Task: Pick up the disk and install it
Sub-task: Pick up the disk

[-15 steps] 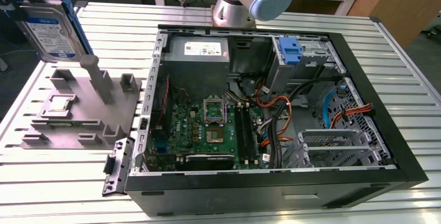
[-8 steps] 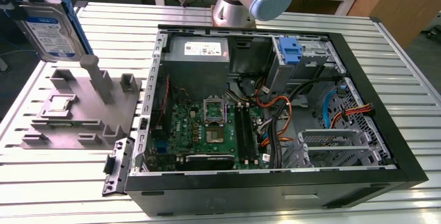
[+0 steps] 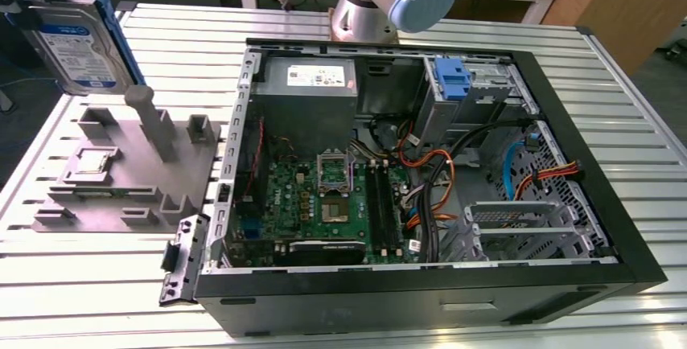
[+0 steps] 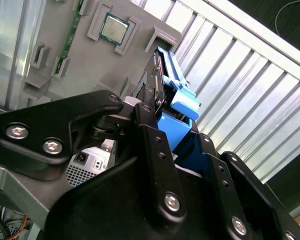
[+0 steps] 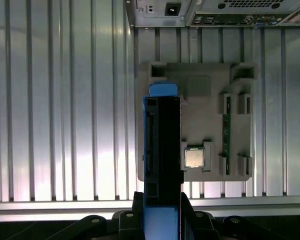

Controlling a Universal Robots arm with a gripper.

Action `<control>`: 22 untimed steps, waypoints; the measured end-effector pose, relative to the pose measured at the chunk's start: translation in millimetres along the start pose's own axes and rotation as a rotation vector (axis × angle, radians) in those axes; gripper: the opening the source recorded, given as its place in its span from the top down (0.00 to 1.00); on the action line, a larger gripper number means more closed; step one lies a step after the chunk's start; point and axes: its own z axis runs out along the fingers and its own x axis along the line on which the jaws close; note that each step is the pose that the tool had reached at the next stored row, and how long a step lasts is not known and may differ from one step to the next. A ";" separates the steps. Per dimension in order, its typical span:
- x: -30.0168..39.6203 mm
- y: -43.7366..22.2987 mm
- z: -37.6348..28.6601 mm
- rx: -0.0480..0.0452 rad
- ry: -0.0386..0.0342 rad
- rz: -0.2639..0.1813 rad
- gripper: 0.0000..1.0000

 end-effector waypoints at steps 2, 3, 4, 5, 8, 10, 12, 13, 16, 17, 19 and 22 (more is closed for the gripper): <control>0.0 0.0 -0.4 -0.0002 0.0001 0.000 0.63; 0.0 0.0 -0.7 -0.0001 0.0000 0.000 0.63; 0.0 0.0 -1.1 0.0001 0.0000 0.000 0.63; 0.0 0.0 -1.6 0.0001 -0.0001 0.000 0.63; 0.0 0.0 -2.9 -0.0001 0.0000 0.000 0.63; 0.0 0.0 -3.3 -0.0002 0.0001 0.000 0.63; 0.0 0.0 -3.7 -0.0001 0.0000 0.000 0.63; 0.0 0.0 -3.9 0.0000 0.0000 0.000 0.63; -0.1 0.0 -4.4 0.0000 0.0000 0.000 0.63; -0.1 0.0 -4.8 0.0000 0.0000 0.000 0.63; 0.0 0.0 -5.8 0.0000 0.0000 0.000 0.63; -0.1 0.0 -7.6 -0.0001 0.0000 0.000 0.63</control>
